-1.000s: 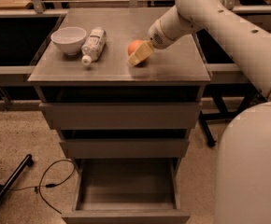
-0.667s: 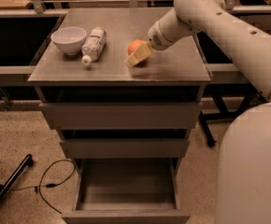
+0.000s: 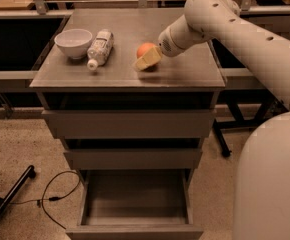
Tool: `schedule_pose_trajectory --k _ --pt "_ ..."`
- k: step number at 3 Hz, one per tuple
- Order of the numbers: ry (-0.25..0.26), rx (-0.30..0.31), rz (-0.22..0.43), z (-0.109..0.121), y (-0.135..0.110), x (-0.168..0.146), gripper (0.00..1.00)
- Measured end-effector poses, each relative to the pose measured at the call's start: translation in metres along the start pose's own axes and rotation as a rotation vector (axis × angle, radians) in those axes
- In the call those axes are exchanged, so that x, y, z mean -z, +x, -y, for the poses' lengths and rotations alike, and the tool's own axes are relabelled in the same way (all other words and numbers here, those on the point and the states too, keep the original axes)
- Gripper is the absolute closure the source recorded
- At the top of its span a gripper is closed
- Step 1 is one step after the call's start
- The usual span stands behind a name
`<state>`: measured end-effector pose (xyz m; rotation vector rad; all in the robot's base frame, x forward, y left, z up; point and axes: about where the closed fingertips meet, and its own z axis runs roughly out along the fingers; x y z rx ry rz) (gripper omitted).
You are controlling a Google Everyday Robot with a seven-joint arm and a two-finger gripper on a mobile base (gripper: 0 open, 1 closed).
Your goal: Place orange into bottom drawer
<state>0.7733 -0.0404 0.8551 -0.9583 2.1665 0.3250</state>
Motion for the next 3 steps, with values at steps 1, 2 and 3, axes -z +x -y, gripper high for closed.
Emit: schedule_pose_trajectory --k 1,2,3 --pt "0.010 -0.015 0.016 0.0006 0.0002 -0.0002 0.18" --pt "0.016 -0.022 0.027 0.0010 -0.0007 0.0007 0.42" --pt "0.020 -0.022 0.033 0.0004 -0.0023 0.0026 0.65"
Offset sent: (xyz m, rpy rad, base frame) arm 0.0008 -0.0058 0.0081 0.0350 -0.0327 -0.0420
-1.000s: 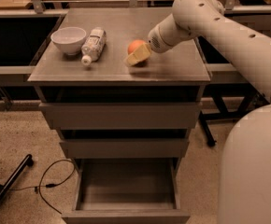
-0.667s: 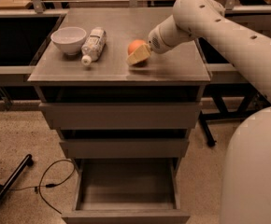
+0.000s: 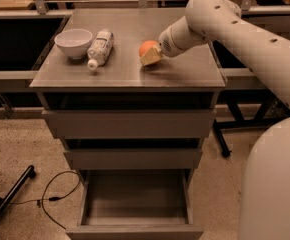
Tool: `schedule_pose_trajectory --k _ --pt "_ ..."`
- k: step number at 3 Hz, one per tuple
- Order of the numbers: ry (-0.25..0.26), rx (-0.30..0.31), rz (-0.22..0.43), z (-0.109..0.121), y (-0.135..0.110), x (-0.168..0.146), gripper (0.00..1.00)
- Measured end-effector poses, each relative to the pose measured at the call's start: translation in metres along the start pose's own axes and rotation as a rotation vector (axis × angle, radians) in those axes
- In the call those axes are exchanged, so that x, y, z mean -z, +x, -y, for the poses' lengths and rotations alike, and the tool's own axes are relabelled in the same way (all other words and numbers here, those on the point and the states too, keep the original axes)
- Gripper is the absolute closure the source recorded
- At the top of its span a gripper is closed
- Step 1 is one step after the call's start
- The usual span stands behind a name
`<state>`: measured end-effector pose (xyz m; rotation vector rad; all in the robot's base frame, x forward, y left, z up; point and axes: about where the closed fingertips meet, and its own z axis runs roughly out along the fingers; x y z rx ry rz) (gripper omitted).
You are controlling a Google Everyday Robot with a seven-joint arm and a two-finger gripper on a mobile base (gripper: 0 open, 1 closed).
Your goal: Place orange into bottom drawer
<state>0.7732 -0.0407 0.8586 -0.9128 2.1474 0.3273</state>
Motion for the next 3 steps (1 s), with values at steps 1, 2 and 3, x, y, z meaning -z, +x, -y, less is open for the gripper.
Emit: schedule_pose_trajectory --k 1,2,3 --pt "-0.001 0.024 0.026 -0.007 -0.005 0.010 0.89" --pt "-0.009 0.069 0.067 -0.017 -0.010 0.023 1.00" --pt "-0.022 0.121 0.097 -0.030 -0.015 0.033 1.00"
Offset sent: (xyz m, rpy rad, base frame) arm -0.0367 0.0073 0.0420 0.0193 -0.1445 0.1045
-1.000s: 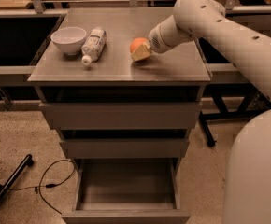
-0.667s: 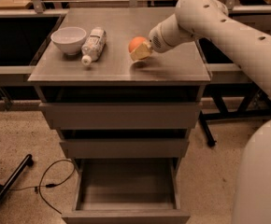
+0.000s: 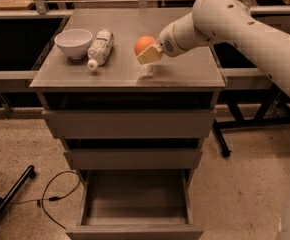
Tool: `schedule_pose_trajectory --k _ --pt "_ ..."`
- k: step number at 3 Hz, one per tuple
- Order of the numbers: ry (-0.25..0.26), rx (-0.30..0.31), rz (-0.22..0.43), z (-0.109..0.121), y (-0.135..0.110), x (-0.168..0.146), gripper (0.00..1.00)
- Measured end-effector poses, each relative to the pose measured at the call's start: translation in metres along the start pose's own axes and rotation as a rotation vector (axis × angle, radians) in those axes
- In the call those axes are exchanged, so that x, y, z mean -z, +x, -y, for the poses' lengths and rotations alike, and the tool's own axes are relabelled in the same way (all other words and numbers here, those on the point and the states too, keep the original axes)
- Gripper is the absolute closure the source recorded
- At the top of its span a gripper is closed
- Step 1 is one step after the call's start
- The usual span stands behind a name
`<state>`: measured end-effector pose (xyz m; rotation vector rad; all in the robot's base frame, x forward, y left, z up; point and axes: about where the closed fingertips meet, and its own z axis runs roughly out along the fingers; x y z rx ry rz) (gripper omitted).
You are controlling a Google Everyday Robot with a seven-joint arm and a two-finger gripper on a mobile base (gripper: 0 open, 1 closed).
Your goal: Place orange into bottom drawer
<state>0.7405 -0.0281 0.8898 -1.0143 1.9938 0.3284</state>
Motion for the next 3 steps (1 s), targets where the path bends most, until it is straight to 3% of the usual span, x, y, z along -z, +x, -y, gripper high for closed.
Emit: schedule_pose_trajectory --k 3 --pt "-0.079 0.121 0.004 -0.055 0.000 0.012 1.00"
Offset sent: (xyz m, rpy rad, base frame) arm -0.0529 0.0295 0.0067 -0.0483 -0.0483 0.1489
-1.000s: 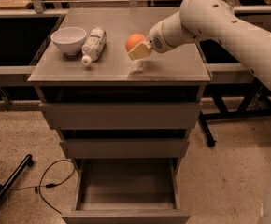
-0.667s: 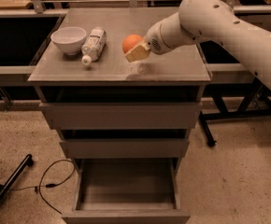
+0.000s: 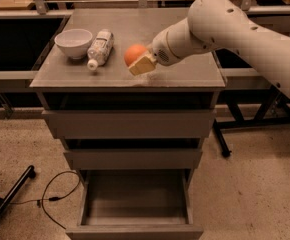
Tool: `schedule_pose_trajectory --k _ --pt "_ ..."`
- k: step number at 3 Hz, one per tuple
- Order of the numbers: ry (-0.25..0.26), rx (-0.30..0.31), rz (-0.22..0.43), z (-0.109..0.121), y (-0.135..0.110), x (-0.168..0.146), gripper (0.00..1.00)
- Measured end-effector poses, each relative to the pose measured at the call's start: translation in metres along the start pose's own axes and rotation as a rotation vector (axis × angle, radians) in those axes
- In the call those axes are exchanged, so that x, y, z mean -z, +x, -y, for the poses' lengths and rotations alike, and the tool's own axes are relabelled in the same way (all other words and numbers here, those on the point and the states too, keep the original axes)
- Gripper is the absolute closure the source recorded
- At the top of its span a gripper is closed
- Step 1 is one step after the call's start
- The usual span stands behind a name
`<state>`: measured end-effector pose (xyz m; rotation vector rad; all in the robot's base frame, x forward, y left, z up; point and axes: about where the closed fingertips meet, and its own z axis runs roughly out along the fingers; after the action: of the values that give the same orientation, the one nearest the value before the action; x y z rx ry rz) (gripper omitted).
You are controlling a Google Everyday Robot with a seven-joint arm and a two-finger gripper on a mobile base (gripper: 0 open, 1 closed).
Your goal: Place orange into bottom drawer
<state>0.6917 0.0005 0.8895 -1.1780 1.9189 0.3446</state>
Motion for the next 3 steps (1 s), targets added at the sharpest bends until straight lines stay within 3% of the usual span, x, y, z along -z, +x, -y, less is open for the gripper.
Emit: schedule_pose_trajectory --k 3 --pt "-0.058 0.024 -0.027 -0.043 0.012 0.003 1.00"
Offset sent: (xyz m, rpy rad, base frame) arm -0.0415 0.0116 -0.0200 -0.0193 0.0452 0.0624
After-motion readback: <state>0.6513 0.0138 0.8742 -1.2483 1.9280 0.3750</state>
